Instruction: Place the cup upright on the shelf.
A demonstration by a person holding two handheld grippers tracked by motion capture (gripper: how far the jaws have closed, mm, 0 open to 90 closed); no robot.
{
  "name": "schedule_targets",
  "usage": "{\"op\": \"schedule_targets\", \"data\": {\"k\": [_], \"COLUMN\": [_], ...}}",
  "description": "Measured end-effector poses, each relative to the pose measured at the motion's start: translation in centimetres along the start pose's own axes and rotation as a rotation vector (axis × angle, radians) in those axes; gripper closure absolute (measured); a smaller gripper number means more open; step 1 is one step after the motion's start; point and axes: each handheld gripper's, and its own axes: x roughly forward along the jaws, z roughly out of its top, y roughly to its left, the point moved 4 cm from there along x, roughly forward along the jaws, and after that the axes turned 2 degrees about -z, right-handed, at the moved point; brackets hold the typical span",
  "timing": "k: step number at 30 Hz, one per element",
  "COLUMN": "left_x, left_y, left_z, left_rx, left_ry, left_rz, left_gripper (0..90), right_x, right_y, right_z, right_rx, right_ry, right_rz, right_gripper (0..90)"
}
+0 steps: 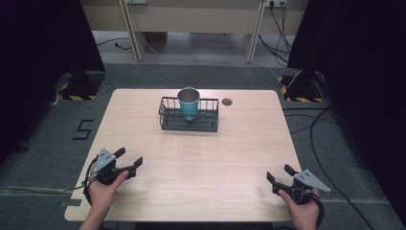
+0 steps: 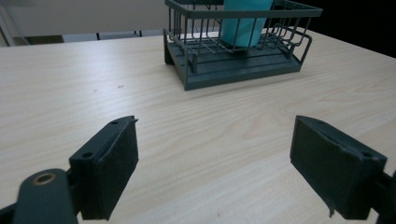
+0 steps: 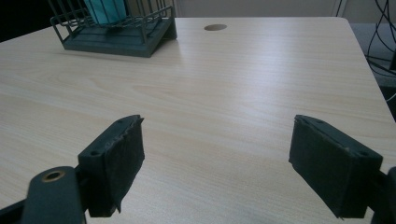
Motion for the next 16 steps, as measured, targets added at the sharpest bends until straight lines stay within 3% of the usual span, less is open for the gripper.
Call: {"op": "schedule_targets", "data": {"k": [6,16], "left_x": [-0.54,-0.51], "left_y": [0.41,0.91], "left_z": [-0.02,-0.40], "left_rx": [-0.012,-0.026], "left_ry": [-0.021,-0.013], "left_rz": [0.018,0.023], "left_gripper": [14.7,14.7], "right_x": [0.07,0.05], "right_y": [0.08,0.09], "right_z": [0.00,0.00], "right_rx": [-0.005,-0.006], "right_ry": [0.007,0.006], "right_rz": [0.007,0.009], "right_gripper": [18.6,18.6]}}
